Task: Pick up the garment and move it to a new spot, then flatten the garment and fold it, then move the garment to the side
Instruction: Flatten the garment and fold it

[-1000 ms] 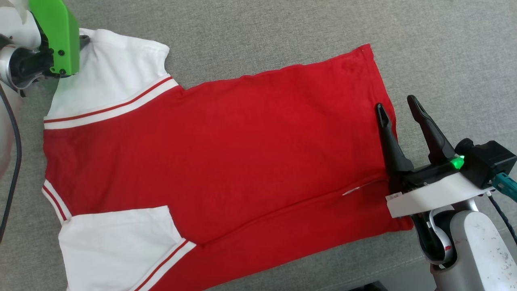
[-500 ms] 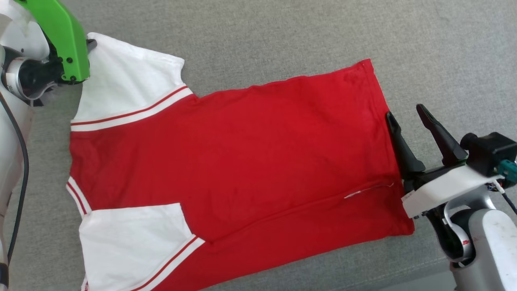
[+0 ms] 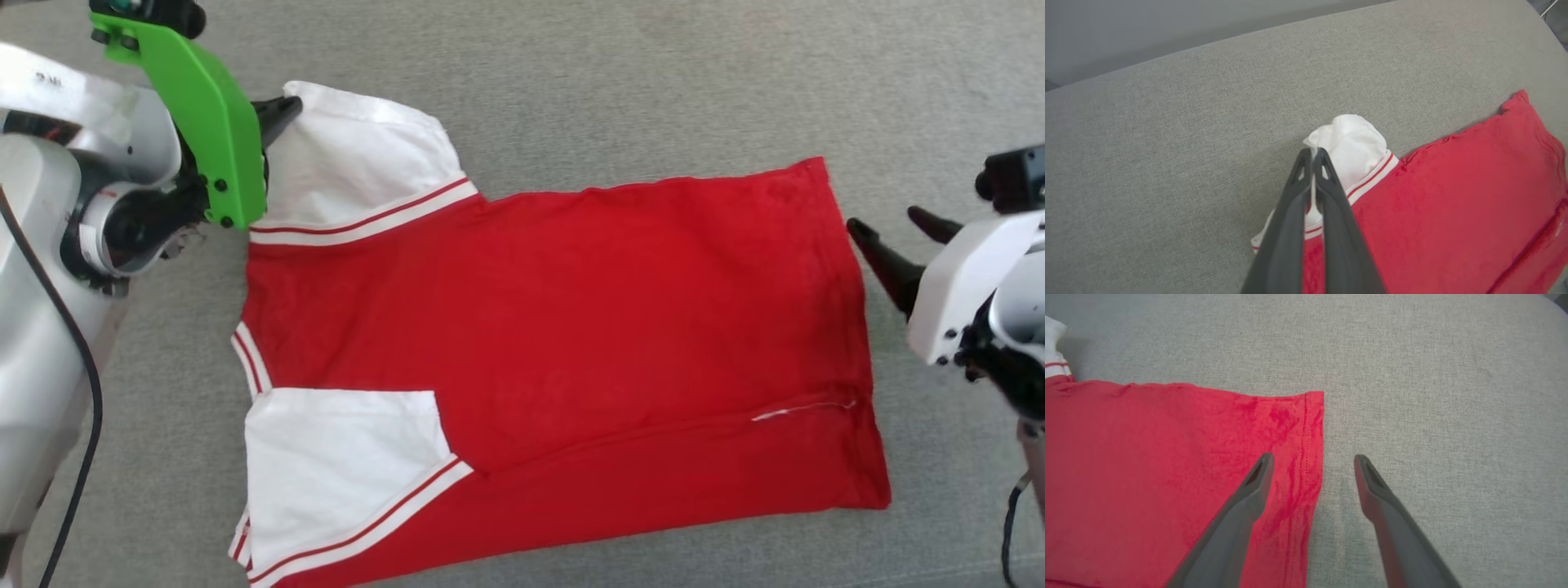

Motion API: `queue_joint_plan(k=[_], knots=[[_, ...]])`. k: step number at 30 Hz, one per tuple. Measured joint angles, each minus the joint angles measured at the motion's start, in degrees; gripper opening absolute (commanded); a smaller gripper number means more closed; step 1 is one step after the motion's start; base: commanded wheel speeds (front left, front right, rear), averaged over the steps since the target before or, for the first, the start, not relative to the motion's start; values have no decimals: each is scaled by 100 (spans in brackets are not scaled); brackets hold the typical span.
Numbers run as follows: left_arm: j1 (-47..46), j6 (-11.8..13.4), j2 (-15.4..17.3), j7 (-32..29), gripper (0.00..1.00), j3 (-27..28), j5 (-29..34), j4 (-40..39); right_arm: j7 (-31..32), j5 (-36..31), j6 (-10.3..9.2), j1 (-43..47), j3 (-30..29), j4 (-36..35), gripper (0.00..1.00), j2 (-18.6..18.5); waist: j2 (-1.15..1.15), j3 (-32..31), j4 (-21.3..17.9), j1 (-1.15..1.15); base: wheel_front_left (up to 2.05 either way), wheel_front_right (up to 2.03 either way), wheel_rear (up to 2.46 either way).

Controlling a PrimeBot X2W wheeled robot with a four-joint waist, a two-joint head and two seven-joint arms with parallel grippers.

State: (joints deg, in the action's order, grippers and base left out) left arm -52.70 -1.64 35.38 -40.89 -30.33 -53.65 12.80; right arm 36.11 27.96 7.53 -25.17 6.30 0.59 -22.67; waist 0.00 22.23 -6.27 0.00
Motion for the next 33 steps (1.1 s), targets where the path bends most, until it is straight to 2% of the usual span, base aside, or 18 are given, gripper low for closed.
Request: queue_joint_plan(k=[6,13,21,27,28,29,30,33], knots=[[510,405,247,-160,0,109,-216,-1241,923,172,0,-678,-25,433,100,-134,0,107,291,0,0,0,0],[837,655,424,-260,0,119,-222,-2074,1397,102,0,-1278,172,1006,100,-301,0,359,525,0,0,0,0],[991,753,444,-200,0,105,-204,-2436,1368,0,0,-1509,391,1369,100,-414,0,593,725,0,0,0,0],[1079,755,458,-121,0,99,-167,-2443,1198,-47,-4,-1550,797,1471,100,-653,0,707,853,0,0,0,0],[1101,766,457,-92,0,92,-163,-2438,1196,-11,-7,-1551,827,1534,47,-668,0,720,885,0,0,0,0],[1106,769,457,-91,0,92,-163,-2429,1196,14,-7,-1555,842,1555,28,-686,0,723,901,0,0,0,0],[1110,769,457,-79,0,92,-163,-2421,1195,18,-7,-1567,850,1567,0,-694,0,723,912,0,0,0,0],[1134,769,454,22,0,93,-138,-2336,1025,77,-7,-1590,887,1642,0,-700,0,683,931,0,0,0,0]])
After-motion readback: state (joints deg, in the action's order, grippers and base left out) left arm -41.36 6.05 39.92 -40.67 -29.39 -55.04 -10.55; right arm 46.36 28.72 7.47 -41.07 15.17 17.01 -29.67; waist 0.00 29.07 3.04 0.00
